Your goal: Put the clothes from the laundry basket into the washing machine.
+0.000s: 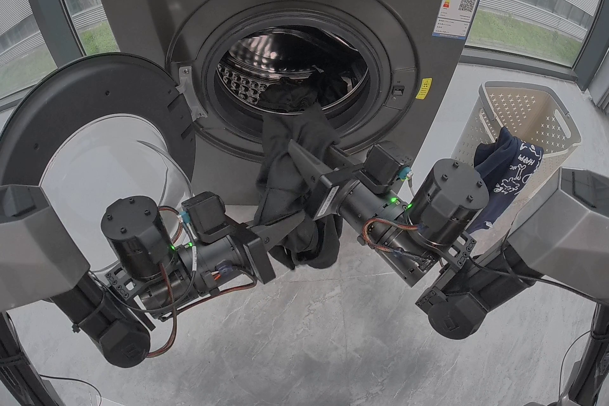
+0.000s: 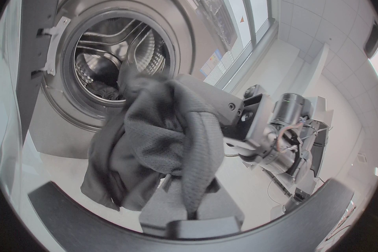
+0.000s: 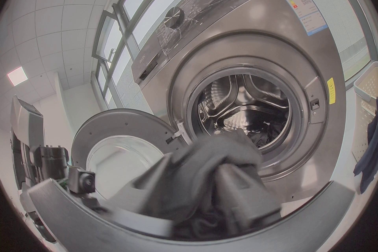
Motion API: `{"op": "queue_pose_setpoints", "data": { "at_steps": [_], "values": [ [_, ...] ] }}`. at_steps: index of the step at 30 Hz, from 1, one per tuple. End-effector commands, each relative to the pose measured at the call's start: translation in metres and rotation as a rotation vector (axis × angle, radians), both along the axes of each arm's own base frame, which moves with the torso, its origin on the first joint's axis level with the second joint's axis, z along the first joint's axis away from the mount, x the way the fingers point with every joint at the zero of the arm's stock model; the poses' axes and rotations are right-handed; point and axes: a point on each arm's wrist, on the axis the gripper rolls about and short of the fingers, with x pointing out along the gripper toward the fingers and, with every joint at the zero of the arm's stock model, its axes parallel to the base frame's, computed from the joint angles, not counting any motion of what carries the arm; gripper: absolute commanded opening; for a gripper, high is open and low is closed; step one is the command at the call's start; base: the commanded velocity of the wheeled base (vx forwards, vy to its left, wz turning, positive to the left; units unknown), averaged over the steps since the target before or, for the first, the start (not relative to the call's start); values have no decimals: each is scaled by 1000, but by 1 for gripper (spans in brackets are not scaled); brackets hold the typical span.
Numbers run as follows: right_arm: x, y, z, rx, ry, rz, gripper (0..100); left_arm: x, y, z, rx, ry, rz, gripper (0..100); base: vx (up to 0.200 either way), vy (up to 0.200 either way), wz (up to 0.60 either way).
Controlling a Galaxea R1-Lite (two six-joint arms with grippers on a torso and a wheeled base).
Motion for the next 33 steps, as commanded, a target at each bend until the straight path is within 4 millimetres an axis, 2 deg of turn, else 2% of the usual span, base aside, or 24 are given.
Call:
{"op": "queue_pose_setpoints", "data": {
  "at_steps": [1,3,6,11,14,15,16,20,21,27,33],
  "values": [
    [0,-9,-6,-18,23,-15,100,-16,6,10,3,-43,-9,0,0,0,0],
    [0,-10,-6,-21,25,-16,100,-16,6,10,5,-45,-8,0,0,0,0],
    [-6,-30,-19,-70,82,-51,100,-17,11,19,-10,-77,6,0,0,0,0],
    [1,-54,-24,-90,113,-116,100,-16,19,26,-20,-96,29,0,0,0,0],
    [10,-78,-26,-107,135,-184,100,-10,25,31,-31,-113,60,0,0,0,0],
    [10,-78,-26,-107,135,-184,100,-10,25,31,-31,-113,60,0,0,0,0],
    [10,-88,-31,-123,154,-205,100,-10,27,33,-36,-121,65,0,0,0,0],
    [8,-99,-43,-157,194,-226,100,-12,28,39,-48,-143,67,0,0,0,0],
    [9,-106,-49,-174,214,-242,100,-16,29,47,-64,-167,64,0,0,0,0],
    [12,-110,-51,-183,218,-254,100,-26,33,66,-102,-224,57,0,0,0,0],
    [15,-102,-64,-205,243,-239,100,-30,34,74,-119,-250,53,0,0,0,0]
  ]
}}
